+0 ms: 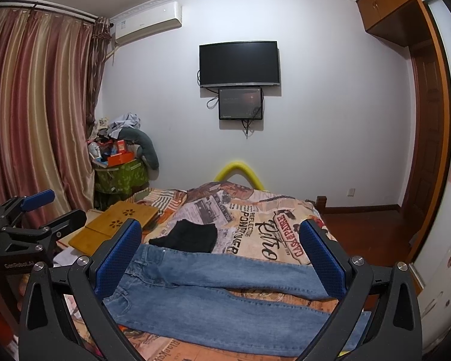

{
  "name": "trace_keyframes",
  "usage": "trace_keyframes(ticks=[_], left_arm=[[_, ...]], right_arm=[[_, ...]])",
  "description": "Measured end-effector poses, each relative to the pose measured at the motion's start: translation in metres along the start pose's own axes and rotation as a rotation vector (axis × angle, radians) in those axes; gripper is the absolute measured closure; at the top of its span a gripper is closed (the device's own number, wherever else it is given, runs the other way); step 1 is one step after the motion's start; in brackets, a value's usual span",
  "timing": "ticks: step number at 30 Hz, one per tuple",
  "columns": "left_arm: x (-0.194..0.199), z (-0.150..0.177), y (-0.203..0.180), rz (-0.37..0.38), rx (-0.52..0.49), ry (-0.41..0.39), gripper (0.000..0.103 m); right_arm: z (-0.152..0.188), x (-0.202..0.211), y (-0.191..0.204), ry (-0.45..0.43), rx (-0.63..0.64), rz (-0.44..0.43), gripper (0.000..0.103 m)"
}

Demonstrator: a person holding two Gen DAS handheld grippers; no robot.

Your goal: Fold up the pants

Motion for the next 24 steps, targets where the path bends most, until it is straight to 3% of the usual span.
trace_keyframes(ticks=[13, 24], left_arm=[[-0.008, 0.003, 0.006, -0.014, 0.009, 0.007, 0.000], [-0.055, -0.003, 0.048, -0.065, 0.026, 0.047, 0.000]], right_arm=[[0.001, -0.013, -0.002, 0.017, -0.004, -0.006, 0.000], [0.010, -0.074, -0.015, 0.104, 0.053, 0.036, 0.000]])
Point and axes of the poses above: each gripper's, at about its wrist camera, not at the fingertips, and x roughly against the way its jaws point, y to its left, z to its underside, the point moved 4 cm from there along -x, roughly the way its jaws point, and after that the axes turned 1 degree about x, right-handed, at the moved point
